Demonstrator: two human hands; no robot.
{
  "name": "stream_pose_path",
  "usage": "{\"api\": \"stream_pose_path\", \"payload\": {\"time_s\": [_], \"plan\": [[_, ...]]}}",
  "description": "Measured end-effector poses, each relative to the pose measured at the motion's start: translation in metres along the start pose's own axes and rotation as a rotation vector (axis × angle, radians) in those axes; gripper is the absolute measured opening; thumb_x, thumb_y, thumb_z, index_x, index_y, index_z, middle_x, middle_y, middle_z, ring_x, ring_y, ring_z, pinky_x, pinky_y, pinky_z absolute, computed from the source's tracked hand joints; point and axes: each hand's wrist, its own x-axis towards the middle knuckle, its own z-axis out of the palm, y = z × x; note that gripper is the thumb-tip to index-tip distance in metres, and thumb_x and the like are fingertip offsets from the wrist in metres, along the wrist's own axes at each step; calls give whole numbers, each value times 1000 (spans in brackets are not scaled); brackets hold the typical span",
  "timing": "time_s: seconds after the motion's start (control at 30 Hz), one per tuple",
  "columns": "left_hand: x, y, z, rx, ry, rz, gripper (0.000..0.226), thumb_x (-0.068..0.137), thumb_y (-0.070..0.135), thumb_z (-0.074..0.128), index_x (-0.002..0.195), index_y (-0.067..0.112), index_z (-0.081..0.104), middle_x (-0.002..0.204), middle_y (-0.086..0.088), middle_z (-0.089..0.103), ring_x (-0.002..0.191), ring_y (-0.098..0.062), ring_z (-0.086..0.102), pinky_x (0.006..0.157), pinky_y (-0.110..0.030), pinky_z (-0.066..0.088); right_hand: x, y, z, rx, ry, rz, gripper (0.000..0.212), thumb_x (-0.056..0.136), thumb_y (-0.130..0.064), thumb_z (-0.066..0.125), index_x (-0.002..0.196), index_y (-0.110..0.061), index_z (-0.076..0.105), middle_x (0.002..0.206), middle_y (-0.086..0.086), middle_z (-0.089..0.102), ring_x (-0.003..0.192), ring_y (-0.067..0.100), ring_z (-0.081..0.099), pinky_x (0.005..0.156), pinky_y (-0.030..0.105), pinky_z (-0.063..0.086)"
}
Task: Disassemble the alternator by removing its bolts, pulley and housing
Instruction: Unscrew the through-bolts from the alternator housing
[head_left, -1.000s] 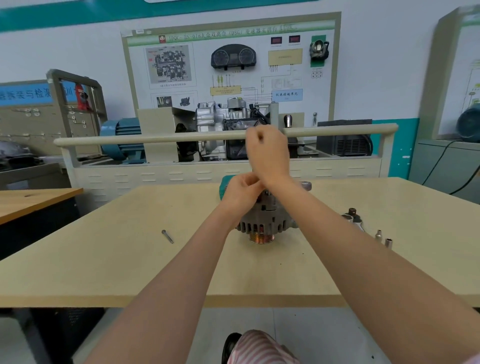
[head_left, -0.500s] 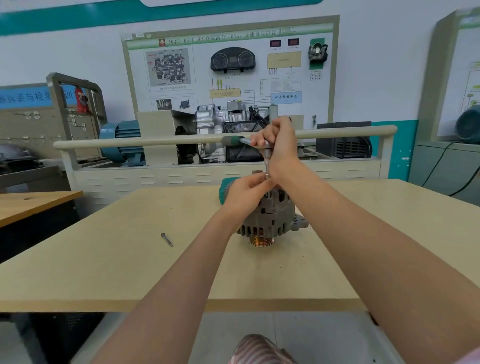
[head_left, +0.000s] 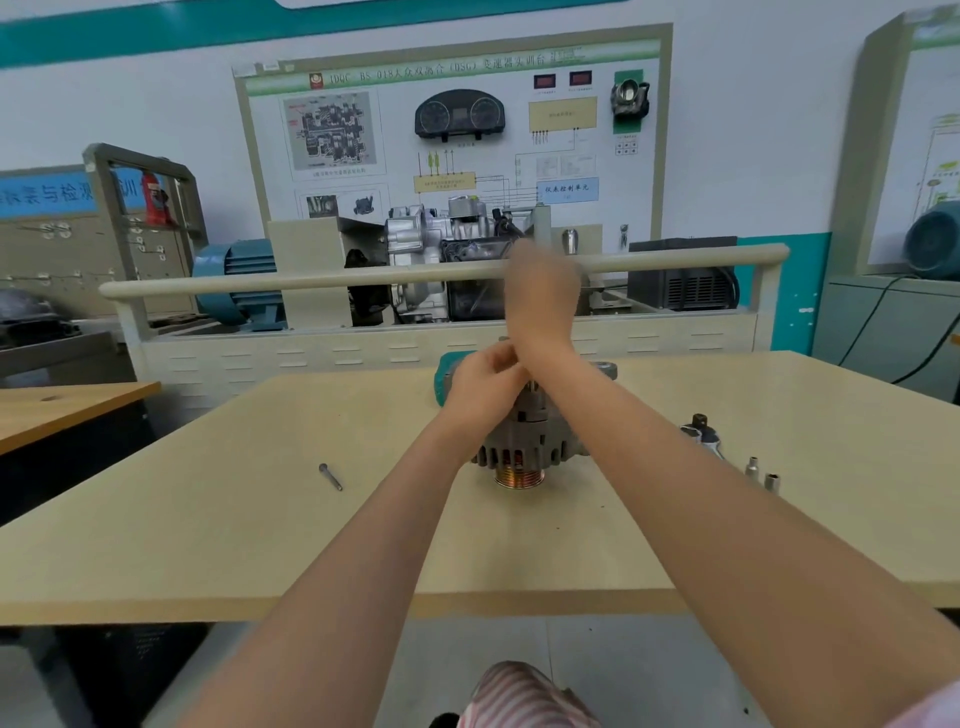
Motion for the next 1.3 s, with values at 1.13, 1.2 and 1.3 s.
{"api": "stream_pose_path", "payload": {"time_s": [1.13, 1.2, 1.3], "plan": [[9, -13, 0, -52, 49, -15, 13, 91, 6, 57, 97, -1, 65, 88, -11, 68, 82, -17, 62, 68, -24, 50, -12, 19, 5, -577, 85, -355, 25, 88, -13, 47, 63, -10, 51, 67, -2, 41, 69, 15, 37, 74, 28, 33], [9, -13, 0, -64, 49, -4, 8, 90, 5, 56, 89, 2, 63, 83, -9, 66, 77, -14, 60, 61, -17, 48, -10, 17, 4, -638, 110, -373, 21, 86, -14, 48, 66, -10, 53, 70, -2, 42, 73, 17, 37, 81, 29, 31], [7, -10, 0, -63, 7, 9, 16, 90, 7, 55, 78, 16, 59, 73, 1, 62, 71, -8, 57, 53, -12, 43, -6, 17, 0, -460, 58, -345, 25, 86, -11, 48, 61, -11, 43, 60, -6, 35, 69, 18, 37, 72, 27, 28]]}}
